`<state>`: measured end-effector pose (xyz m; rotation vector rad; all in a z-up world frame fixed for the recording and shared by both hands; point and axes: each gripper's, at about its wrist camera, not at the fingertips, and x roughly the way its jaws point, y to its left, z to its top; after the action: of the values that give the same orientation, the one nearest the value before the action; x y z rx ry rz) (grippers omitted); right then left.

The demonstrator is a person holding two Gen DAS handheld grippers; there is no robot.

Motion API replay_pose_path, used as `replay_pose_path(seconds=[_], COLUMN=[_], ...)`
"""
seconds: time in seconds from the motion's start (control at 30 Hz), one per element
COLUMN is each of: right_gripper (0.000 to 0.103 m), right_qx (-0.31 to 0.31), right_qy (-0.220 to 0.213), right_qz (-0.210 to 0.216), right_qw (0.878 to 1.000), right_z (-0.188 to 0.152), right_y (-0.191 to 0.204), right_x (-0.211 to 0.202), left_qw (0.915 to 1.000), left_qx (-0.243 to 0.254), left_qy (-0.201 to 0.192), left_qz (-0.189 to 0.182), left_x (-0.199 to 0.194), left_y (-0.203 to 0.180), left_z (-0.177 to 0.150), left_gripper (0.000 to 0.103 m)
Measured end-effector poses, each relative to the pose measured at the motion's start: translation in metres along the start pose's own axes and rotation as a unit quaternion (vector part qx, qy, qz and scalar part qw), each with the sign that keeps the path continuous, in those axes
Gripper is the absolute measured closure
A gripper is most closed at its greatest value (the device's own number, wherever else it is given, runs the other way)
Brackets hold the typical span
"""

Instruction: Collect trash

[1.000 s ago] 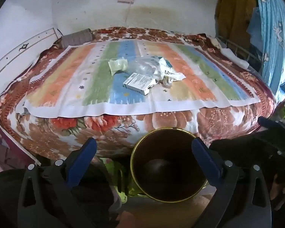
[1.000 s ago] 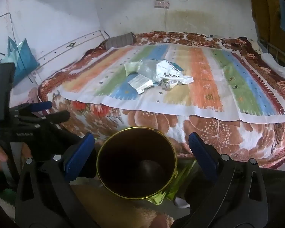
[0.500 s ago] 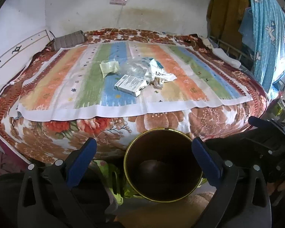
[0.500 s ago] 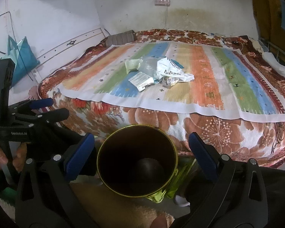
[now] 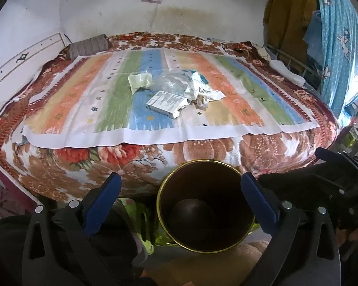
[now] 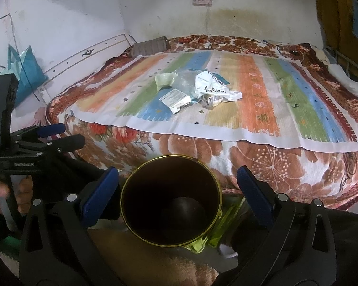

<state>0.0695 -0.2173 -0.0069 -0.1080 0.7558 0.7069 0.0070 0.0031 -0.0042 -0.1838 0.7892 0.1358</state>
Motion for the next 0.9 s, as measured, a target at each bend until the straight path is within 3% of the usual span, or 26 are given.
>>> replay_pose_path(seconds=[0.1, 0.27, 0.57, 0.9], right_gripper=[0.009, 0.009, 0.009, 0.009], right_qx=[0.002, 0.001, -0.004, -0.008], right_qy=[0.000, -0.003, -0.005, -0.003], right_qz=[-0.001, -0.002, 0.003, 0.008], right_qw=[1.000, 1.000, 1.000, 1.000], right_z=[0.001, 0.001, 0.002, 0.003], right_y=[-0.001, -0.001, 0.000, 0.004], right_x=[0.001, 0.001, 0.000, 0.001], left_qw=[0.9999, 0.9998, 0.9985, 0.9994], left_qx=[-0.005, -0.017, -0.033, -0.020], left_qy=[0.003, 0.003, -0.021, -0.005], left_qz=[0.016, 0.007, -0.037, -0.028], left_x=[0.000, 0.000, -0.008, -0.001], left_y=[0.002, 0.005, 0.009, 0.006], left_z=[0.001, 0.002, 0.005, 0.003], left_gripper=[0.006, 0.006, 0.006, 0.006])
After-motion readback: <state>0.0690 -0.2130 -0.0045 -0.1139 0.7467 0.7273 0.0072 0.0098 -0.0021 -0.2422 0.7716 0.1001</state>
